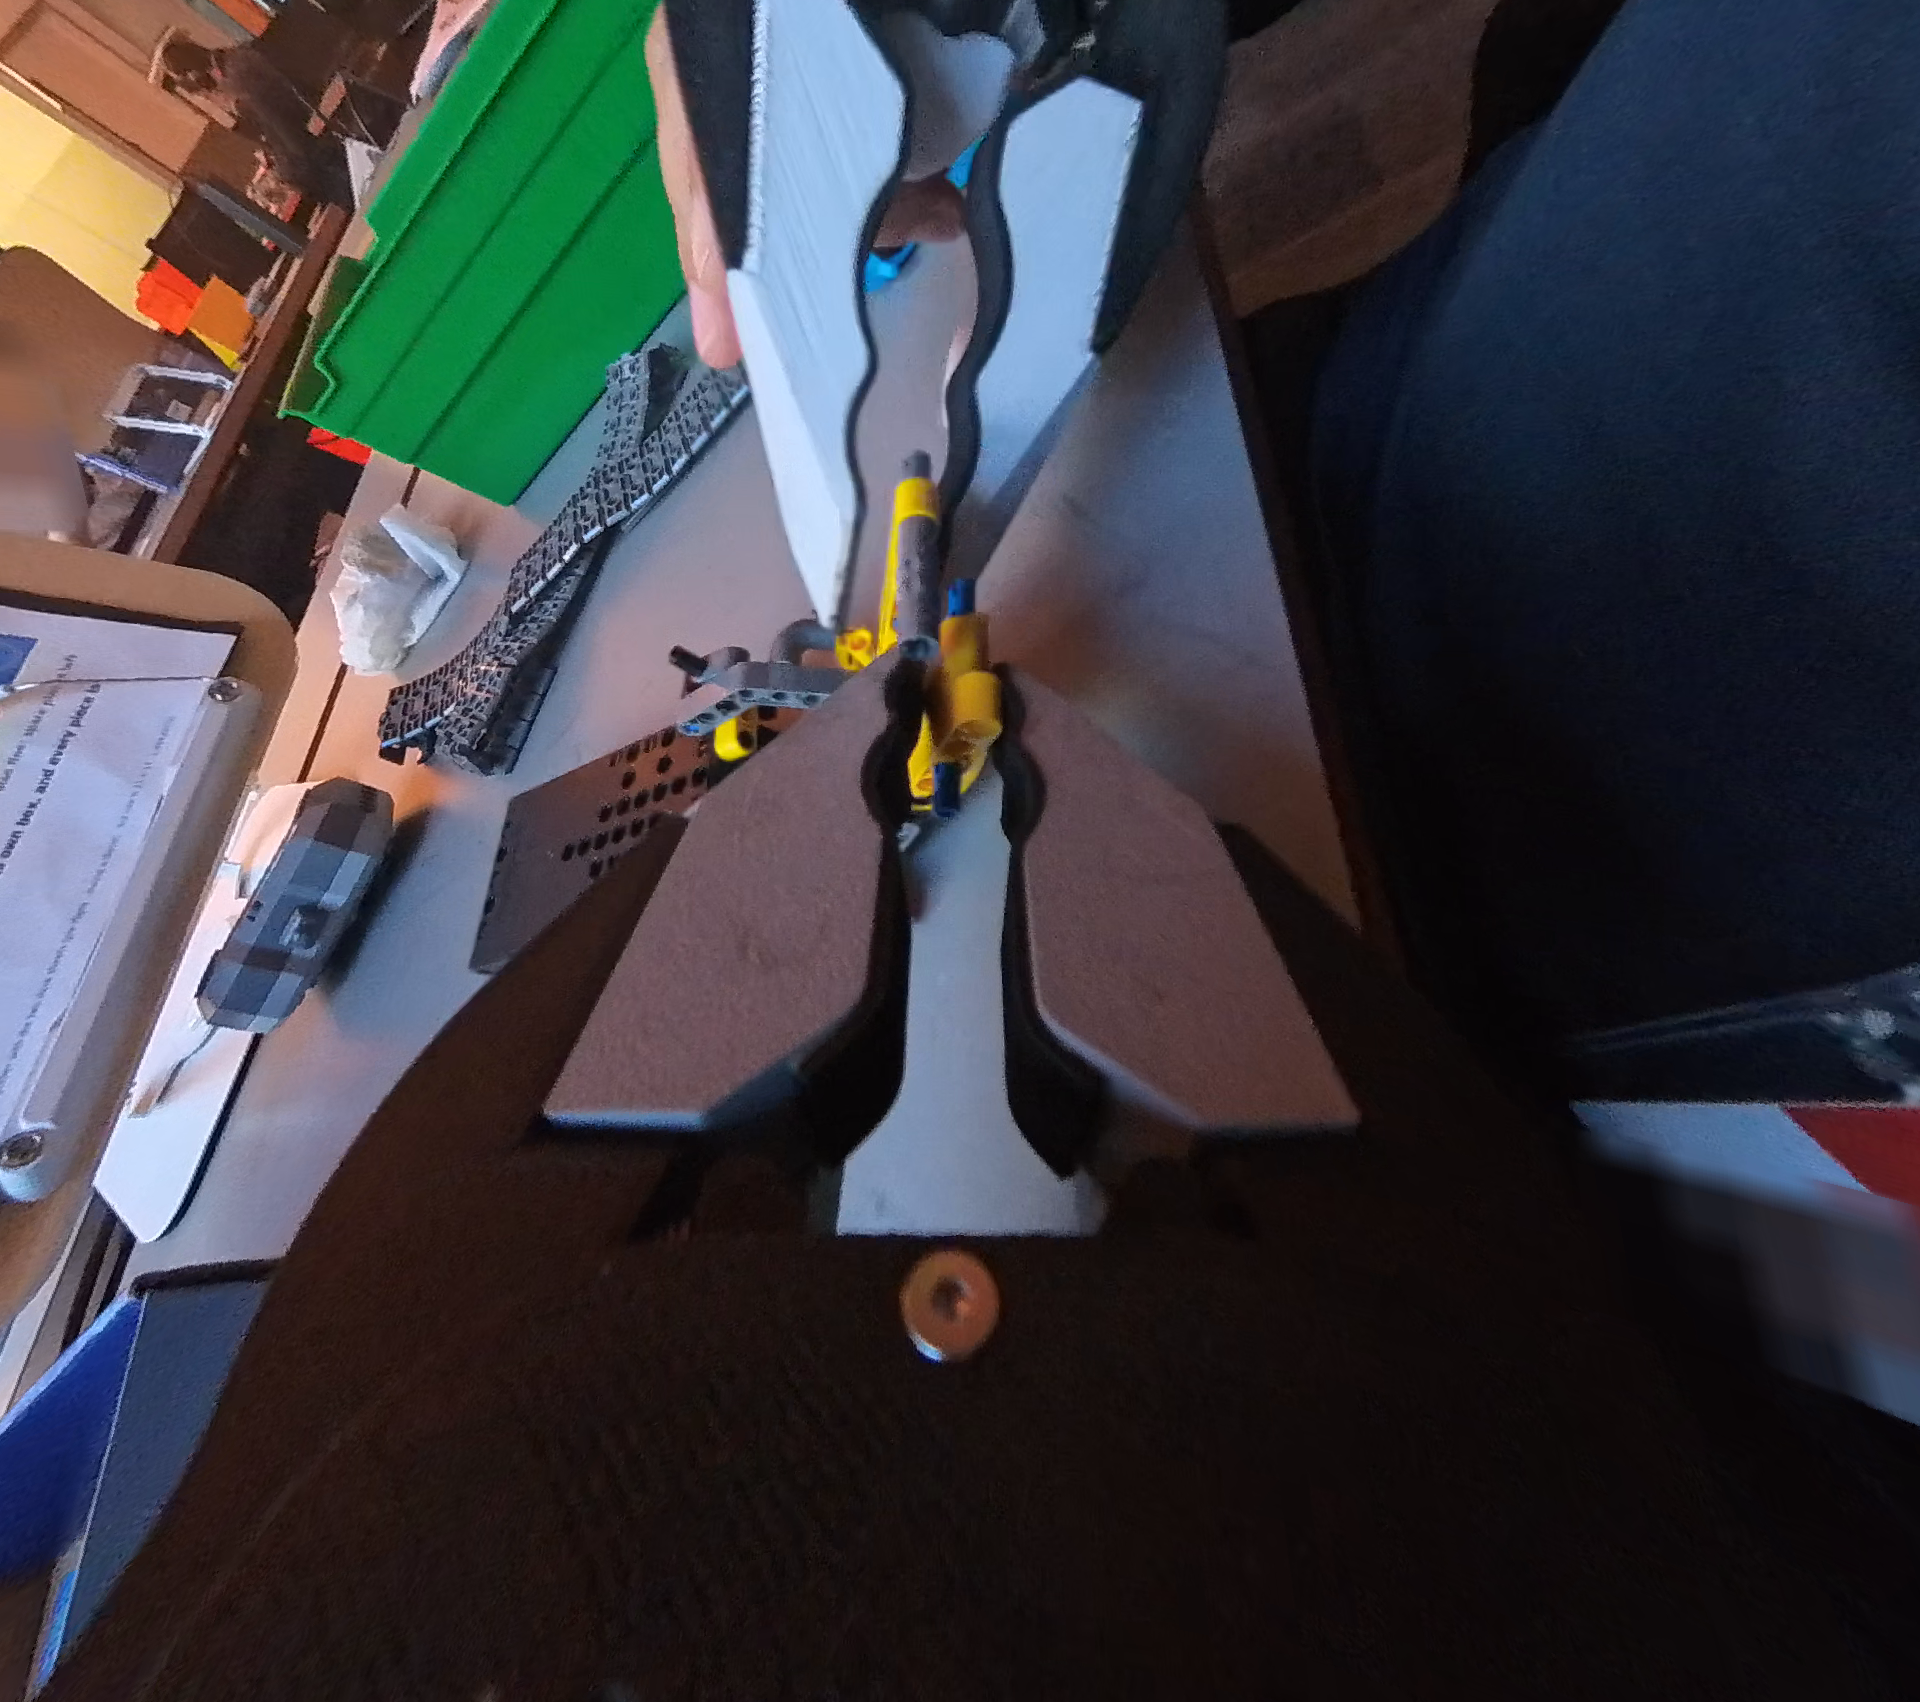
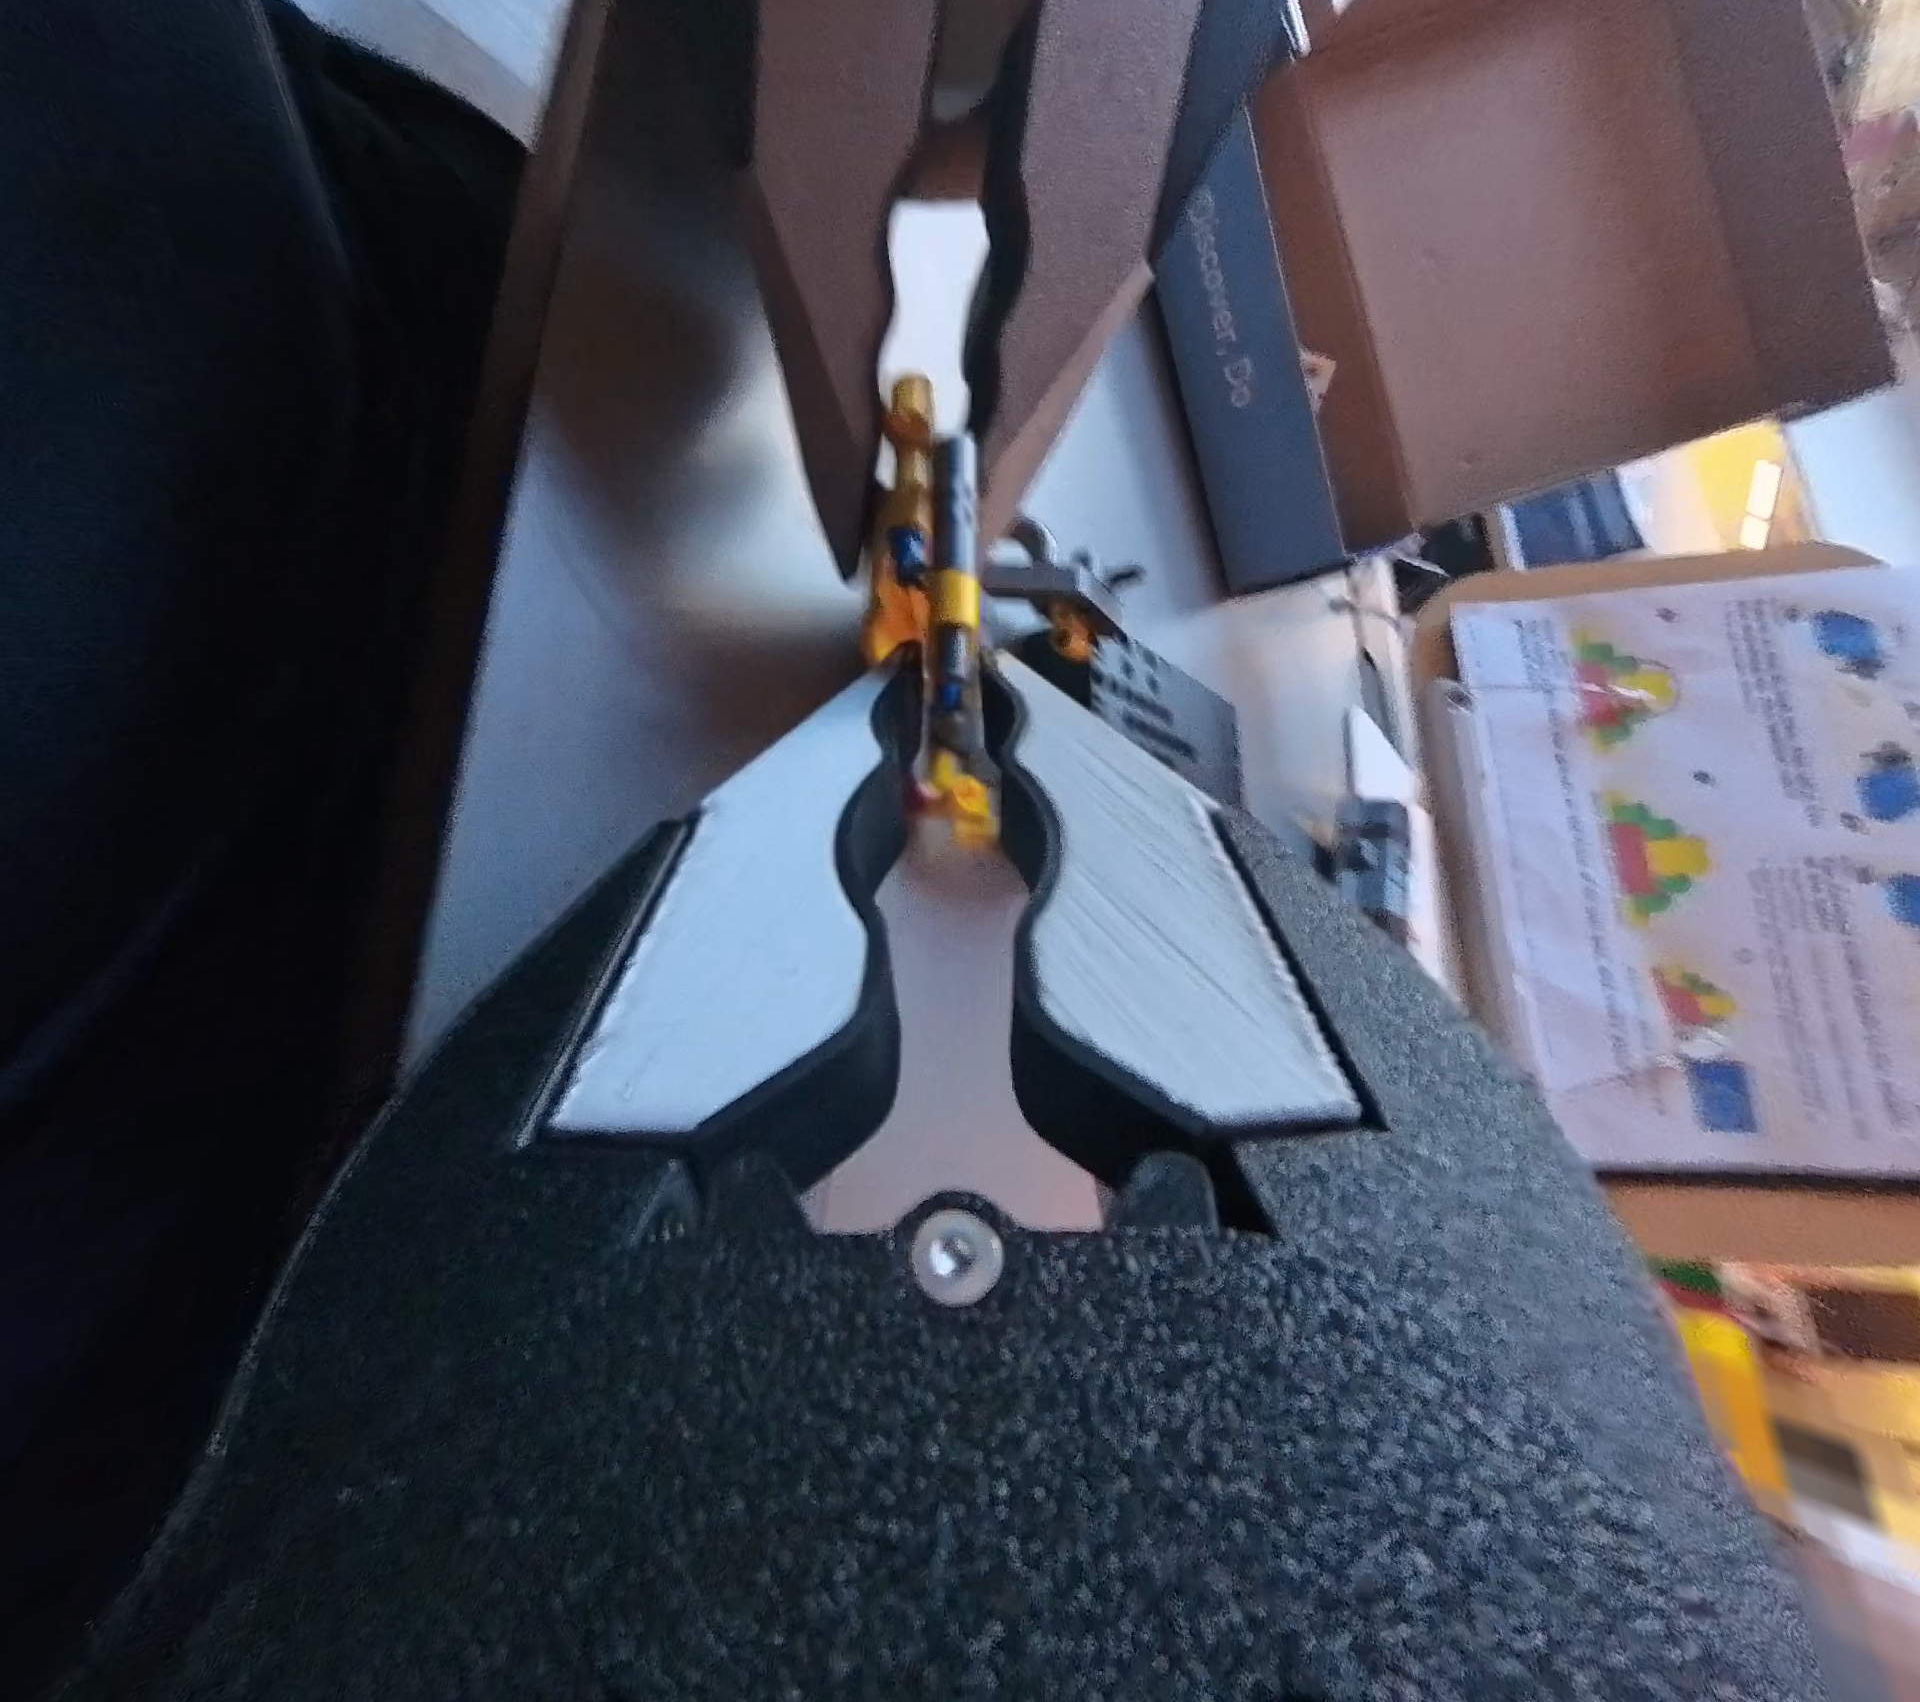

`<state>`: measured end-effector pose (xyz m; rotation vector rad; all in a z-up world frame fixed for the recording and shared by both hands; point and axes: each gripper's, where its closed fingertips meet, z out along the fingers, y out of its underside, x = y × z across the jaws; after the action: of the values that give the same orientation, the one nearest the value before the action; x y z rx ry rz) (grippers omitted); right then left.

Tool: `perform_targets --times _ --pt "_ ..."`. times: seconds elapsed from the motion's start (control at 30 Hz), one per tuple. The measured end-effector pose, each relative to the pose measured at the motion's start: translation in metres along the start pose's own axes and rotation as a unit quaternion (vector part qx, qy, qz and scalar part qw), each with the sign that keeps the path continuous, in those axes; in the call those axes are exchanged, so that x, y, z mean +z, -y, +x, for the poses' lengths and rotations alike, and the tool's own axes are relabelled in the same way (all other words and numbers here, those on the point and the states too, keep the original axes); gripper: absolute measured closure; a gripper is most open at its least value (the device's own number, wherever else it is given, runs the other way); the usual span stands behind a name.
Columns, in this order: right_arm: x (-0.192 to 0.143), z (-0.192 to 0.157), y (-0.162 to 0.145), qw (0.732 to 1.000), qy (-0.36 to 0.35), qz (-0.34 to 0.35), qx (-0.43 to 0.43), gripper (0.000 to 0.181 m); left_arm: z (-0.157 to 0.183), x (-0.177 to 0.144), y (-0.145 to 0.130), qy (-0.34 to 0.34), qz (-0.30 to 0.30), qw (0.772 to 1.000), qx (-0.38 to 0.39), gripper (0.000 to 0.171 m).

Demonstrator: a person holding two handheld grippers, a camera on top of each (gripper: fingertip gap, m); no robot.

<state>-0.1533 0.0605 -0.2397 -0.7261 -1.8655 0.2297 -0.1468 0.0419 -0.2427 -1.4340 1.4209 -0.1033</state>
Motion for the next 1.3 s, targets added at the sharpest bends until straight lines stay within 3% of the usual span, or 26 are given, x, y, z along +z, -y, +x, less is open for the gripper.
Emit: perform_targets --times 0.13,0.23,0.37,0.53,0.73,0.93,1.1,1.3 --pt "-0.005 -0.001 -0.001 0.998 0.044 0.004 0.054 0.166 0.004 -0.001 0.007 -0.031 0.016 0.999 -0.033 0.16" --pt "0.0 -0.007 -0.003 0.999 0.048 -0.008 0.016 0.16 0.007 0.0 0.014 -0.049 0.03 0.997 -0.044 0.16" --pt "0.006 -0.01 -0.001 0.998 0.047 -0.005 0.035 0.174 0.004 -0.003 0.009 -0.037 0.025 0.998 -0.038 0.16" --pt "0.007 -0.004 -0.003 0.993 0.051 0.008 0.104 0.178 -0.004 0.003 -0.029 0.003 -0.094 0.996 0.004 0.141" --pt "0.006 -0.004 0.0 0.986 0.068 0.035 0.145 0.178 -0.008 0.009 -0.018 0.014 -0.075 0.997 0.001 0.155" --pt "0.01 -0.003 -0.001 0.988 0.064 0.032 0.137 0.176 -0.008 0.01 -0.019 0.005 -0.081 0.997 -0.018 0.157" --pt "0.006 0.011 -0.001 0.981 0.042 0.037 0.187 0.177 -0.024 0.002 -0.014 0.013 -0.043 0.987 -0.154 0.156" --pt "0.002 0.014 -0.005 0.977 0.04 0.047 0.202 0.177 -0.028 0.005 -0.014 0.004 -0.042 0.976 -0.212 0.156"
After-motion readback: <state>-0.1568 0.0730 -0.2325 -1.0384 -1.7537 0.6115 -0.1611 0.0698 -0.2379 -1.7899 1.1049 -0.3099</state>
